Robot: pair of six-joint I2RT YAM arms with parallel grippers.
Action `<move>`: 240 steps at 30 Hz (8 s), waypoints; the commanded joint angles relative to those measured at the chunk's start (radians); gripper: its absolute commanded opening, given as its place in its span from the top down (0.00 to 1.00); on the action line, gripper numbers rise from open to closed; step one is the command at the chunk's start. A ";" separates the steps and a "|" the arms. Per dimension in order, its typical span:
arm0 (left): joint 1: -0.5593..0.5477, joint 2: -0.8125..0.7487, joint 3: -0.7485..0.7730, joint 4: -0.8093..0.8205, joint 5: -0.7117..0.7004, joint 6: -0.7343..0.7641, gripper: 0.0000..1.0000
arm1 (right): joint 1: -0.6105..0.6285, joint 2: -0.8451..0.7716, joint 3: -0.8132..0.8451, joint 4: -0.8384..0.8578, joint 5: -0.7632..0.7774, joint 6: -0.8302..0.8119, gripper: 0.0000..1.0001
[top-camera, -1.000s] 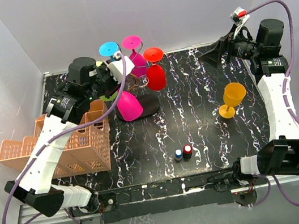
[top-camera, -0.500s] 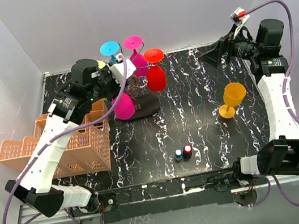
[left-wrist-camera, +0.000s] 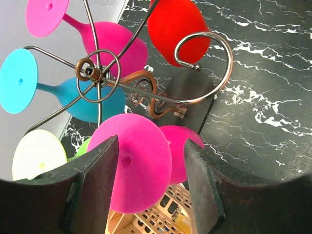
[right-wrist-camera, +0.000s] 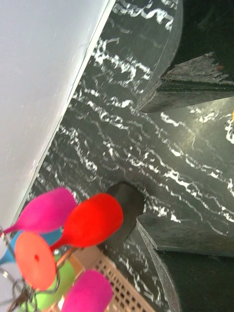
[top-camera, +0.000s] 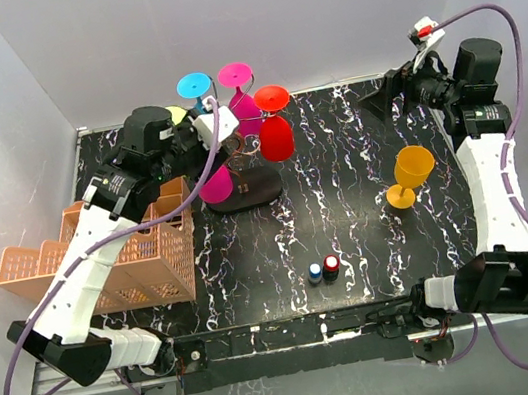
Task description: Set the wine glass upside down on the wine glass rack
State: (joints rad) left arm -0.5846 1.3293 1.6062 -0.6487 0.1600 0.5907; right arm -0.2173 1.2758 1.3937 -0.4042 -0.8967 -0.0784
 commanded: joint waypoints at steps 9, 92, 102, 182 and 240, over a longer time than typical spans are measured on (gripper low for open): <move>0.007 -0.055 0.092 -0.059 0.079 -0.043 0.26 | -0.007 -0.111 -0.020 -0.191 0.452 -0.223 0.05; 0.143 -0.013 0.350 0.091 -0.160 -0.452 0.03 | -0.018 0.047 0.333 -0.053 0.367 0.103 0.92; 0.143 0.034 0.377 0.142 0.020 -0.504 0.04 | 0.043 0.094 0.481 0.043 0.248 0.257 0.92; 0.134 0.294 0.239 0.445 0.495 -1.255 0.81 | 0.237 0.090 0.372 0.231 -0.100 0.345 0.92; -0.111 0.194 0.435 0.069 -0.013 -0.109 1.00 | 0.071 -0.004 0.282 0.068 0.040 0.162 0.49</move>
State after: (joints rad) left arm -0.6621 1.5181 2.0087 -0.5480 0.1928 0.3141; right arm -0.1341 1.3029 1.6848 -0.3923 -0.8585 0.0784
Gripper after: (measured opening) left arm 0.030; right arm 0.513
